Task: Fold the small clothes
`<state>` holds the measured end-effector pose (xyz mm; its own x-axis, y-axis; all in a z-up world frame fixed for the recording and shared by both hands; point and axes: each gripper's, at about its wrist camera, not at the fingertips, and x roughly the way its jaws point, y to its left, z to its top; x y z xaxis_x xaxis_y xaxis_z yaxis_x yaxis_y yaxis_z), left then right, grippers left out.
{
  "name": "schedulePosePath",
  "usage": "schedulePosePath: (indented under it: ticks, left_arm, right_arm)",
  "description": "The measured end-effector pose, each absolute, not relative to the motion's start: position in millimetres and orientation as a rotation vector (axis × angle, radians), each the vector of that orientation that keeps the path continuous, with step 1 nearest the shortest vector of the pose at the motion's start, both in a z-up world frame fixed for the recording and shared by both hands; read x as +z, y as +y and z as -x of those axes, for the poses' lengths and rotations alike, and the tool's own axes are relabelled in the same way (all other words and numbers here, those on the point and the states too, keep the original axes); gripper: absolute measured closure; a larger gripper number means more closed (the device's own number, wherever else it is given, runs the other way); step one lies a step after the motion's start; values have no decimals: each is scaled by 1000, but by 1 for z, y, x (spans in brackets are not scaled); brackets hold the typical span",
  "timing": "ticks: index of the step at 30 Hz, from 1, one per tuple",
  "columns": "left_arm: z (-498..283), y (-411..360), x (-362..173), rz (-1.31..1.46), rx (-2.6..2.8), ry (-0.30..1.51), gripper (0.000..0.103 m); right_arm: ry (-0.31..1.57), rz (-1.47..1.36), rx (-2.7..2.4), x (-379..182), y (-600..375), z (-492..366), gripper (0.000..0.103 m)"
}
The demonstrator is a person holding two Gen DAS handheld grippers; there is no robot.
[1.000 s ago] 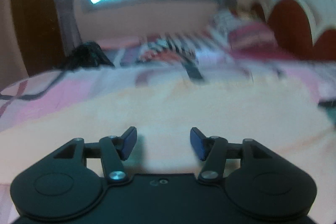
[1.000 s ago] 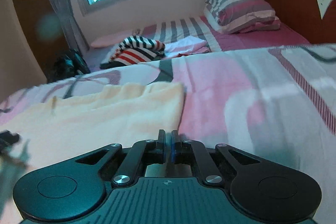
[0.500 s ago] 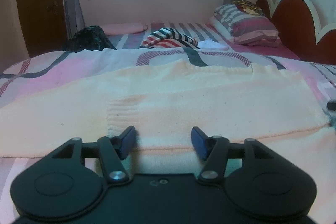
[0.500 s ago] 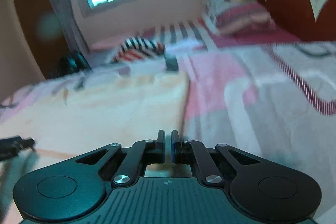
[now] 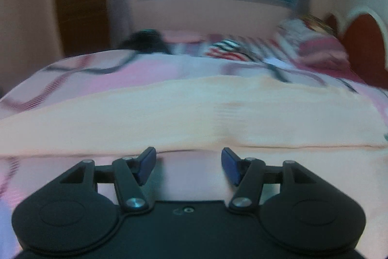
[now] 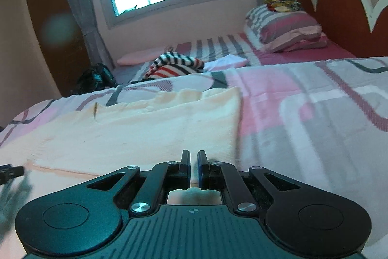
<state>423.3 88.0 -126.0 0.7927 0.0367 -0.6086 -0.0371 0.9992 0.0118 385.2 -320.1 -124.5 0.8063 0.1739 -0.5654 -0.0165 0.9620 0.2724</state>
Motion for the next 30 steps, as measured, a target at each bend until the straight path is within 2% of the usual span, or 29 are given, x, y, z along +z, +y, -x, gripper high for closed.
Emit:
schedulePosePath:
  ticks: [5,11,17,19,20,21,23,28,30]
  left_arm:
    - [-403,186,-125,198,219,685,47]
    - [-380,293,-121,533,354,612,46]
    - [-372,357,-129,775,348,547,49]
    - [-376,366,-134,826,346,529,55]
    - [-379,372,-138,858,344,519,58]
    - [-382,377,-141,894,343,510,63]
    - [-383,387,-146,959,339,480,68]
    - [-404,388,-149,948,356,518,100]
    - [-411,381,-141,894,343,549,101]
  right_arm:
    - [647,-285,130,-127,-297,-393,99]
    - [685,-318,104,-128,-278,-398,99]
    - [706,-345,24,-119,-282,-392,96]
    - [703,-356,-2,-115,-284,-387,79]
    - [693,-358,-24,-112,-286,-382,54]
    - [680,-357,-39,-109,-287,-378,47]
    - [644,-357,-46,-102,-289,-368,47]
    - [643,-358,-85,-96,-298,-360,47]
    - [642,-363,-90,-97,-300,-358,47]
